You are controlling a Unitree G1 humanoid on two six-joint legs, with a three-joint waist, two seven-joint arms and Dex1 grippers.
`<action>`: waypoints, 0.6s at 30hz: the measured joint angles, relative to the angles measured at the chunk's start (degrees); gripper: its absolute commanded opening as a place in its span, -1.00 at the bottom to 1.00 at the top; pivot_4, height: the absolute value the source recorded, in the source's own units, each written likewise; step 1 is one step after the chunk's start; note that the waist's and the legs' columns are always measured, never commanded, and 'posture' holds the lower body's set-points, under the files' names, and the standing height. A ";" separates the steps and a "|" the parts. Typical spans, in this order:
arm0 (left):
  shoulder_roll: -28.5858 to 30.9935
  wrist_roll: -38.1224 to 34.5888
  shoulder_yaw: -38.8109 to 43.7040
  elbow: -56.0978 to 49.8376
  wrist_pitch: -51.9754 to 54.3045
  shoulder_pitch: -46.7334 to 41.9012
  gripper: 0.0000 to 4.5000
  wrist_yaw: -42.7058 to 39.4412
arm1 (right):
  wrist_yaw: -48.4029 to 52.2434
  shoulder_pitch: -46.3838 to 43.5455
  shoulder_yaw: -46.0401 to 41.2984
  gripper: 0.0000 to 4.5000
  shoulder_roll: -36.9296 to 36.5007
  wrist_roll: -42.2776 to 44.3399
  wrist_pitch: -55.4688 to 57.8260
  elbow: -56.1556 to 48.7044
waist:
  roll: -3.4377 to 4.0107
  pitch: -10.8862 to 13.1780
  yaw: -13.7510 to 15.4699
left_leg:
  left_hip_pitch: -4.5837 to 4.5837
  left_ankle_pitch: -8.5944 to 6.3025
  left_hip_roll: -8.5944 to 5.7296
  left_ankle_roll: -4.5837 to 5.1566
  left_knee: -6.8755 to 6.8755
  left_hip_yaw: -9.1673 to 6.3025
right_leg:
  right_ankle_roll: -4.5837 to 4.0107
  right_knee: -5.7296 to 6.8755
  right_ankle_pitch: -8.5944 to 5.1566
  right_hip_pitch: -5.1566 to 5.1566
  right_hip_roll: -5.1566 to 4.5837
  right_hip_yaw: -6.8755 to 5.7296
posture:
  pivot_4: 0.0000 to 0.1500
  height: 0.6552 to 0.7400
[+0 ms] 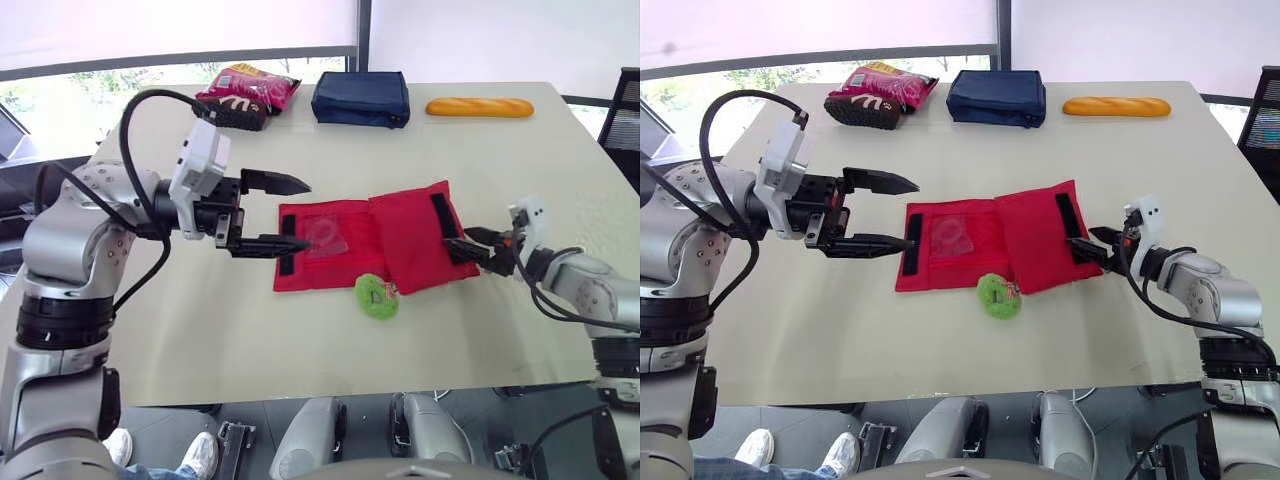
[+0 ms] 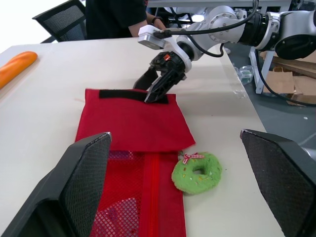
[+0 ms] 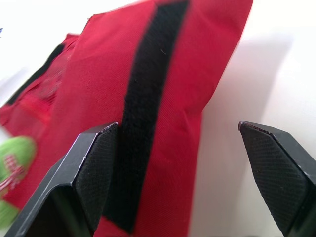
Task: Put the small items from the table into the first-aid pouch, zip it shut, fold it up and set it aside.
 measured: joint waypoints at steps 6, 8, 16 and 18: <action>0.29 -0.59 0.11 -1.15 0.64 0.06 1.00 0.90 | -2.07 0.63 -0.52 0.83 0.73 3.50 5.75 -5.64 | 0.01 0.00 -0.02 | 0.00 0.00 0.00 0.00 0.00 -0.01 | 0.00 0.00 0.00 0.00 -0.01 0.00 | 1.00 0.99; 0.29 -0.68 0.11 -1.23 0.78 0.05 1.00 1.01 | -4.49 0.61 -1.19 0.83 1.11 3.62 6.72 -5.80 | 0.01 0.00 -0.01 | 0.00 0.00 0.00 0.00 0.00 0.00 | 0.00 0.00 0.00 0.00 -0.01 0.00 | 1.00 0.99; 0.32 -0.68 -0.03 -1.20 0.88 -0.29 1.00 1.00 | -1.97 3.79 -3.41 0.83 -1.92 -2.36 -8.48 -7.13 | 0.00 0.00 0.05 | -0.01 0.00 -0.07 0.00 0.00 0.01 | 0.03 -0.02 0.00 0.01 -0.03 -0.02 | 1.00 0.99; 0.31 -0.68 -0.04 -1.20 0.88 -0.33 1.00 1.02 | -0.57 3.79 -4.26 0.83 -1.98 -2.59 -11.54 -7.11 | 0.01 0.01 -0.13 | 0.01 0.00 -0.03 0.00 0.00 0.02 | 0.02 -0.01 0.00 0.00 0.00 -0.02 | 1.00 0.99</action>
